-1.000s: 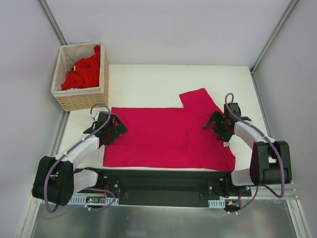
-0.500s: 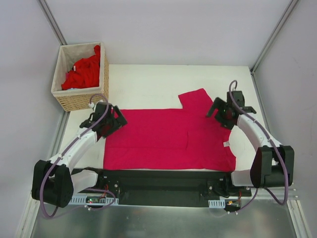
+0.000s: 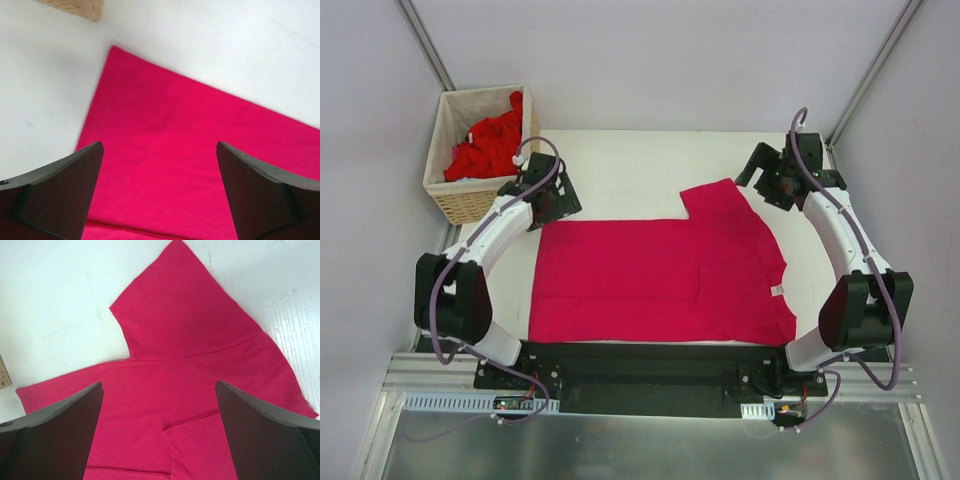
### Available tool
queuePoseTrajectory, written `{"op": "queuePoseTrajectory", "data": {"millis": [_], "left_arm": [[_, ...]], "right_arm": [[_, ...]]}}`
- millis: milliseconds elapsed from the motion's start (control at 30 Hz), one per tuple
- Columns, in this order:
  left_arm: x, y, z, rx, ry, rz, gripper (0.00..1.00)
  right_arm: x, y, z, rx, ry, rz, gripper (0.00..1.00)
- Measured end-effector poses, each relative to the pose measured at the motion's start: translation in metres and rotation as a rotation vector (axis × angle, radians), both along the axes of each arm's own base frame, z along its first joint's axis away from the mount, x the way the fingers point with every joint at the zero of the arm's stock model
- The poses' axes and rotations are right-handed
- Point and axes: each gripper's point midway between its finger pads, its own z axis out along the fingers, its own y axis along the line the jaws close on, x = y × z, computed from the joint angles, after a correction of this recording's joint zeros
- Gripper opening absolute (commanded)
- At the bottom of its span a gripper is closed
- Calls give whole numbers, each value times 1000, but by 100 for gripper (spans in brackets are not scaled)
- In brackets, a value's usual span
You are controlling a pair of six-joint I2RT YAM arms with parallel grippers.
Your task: Fold and stack the t-shirts
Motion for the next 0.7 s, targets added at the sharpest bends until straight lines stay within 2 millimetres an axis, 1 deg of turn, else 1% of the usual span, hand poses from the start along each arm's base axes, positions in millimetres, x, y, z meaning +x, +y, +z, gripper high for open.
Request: {"op": "queuePoseTrajectory", "data": {"millis": [200,367,467,533,667,700], "left_arm": [[6,24,-4,168,91,25,96],[-2,44,-14,268,154,68,96],[-3,48,-27,274,189,92,95],[-3,50,-39,260,210,110,95],[-14,53,-71,178,251,141,95],[-16,50,-75,154,249,138,95]], "right_arm": [[0,-4,-12,-38,29,16,99],[4,-5,-22,-50,50,23,99],[4,-5,-25,-50,56,24,99],[5,-5,-24,-51,54,29,98],[5,-4,-25,-53,51,36,98],[5,-5,-26,-54,52,36,99]]}}
